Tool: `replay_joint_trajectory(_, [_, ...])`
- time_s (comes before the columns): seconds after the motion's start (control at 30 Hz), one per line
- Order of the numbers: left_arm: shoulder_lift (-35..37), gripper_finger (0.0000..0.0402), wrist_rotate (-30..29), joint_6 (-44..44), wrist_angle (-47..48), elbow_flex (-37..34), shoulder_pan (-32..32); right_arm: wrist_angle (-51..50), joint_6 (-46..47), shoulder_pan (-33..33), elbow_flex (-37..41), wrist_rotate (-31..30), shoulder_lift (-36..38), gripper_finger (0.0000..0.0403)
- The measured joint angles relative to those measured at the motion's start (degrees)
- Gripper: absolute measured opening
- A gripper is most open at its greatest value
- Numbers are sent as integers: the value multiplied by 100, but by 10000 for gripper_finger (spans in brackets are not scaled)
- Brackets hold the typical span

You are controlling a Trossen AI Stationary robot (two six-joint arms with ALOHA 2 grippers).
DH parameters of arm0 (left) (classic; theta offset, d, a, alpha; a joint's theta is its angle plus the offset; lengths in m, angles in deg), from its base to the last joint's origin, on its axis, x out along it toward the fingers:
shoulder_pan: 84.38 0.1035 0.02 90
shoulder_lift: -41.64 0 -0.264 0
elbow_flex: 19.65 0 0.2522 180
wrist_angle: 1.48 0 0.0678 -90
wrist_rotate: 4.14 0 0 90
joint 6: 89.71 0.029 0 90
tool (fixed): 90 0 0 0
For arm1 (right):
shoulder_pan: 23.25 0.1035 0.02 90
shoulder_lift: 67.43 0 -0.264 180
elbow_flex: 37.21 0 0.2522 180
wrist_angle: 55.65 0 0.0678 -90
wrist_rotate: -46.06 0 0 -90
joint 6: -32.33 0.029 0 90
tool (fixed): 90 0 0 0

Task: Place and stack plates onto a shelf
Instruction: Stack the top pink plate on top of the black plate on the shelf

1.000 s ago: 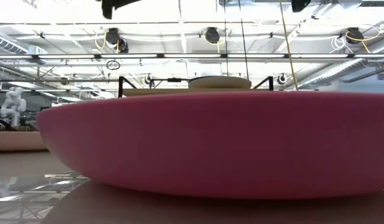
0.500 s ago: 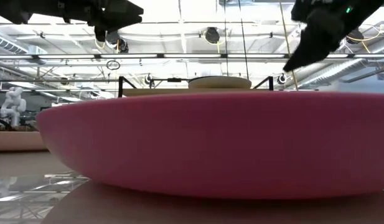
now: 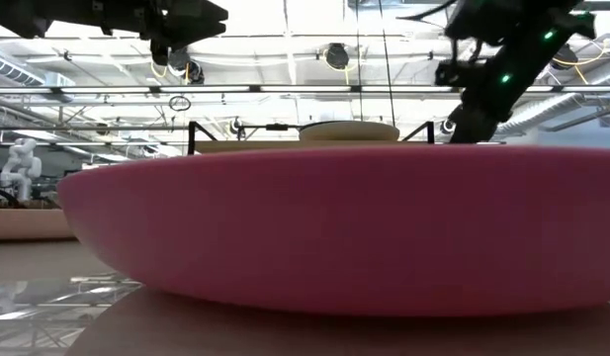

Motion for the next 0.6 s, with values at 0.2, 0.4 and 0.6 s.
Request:
replay_joint_trajectory(0.2, [-3,129,-1,11,-21,0,-1,541,-390,-302,0,110,-401,114])
replay_joint_trajectory(0.4, [-3,129,-3,34,-27,0,-1,1316,-896,-394,9,310,-610,114])
replay_joint_trajectory(0.6, [-3,129,-3,40,-27,0,-1,1592,-1131,-417,9,565,-661,114])
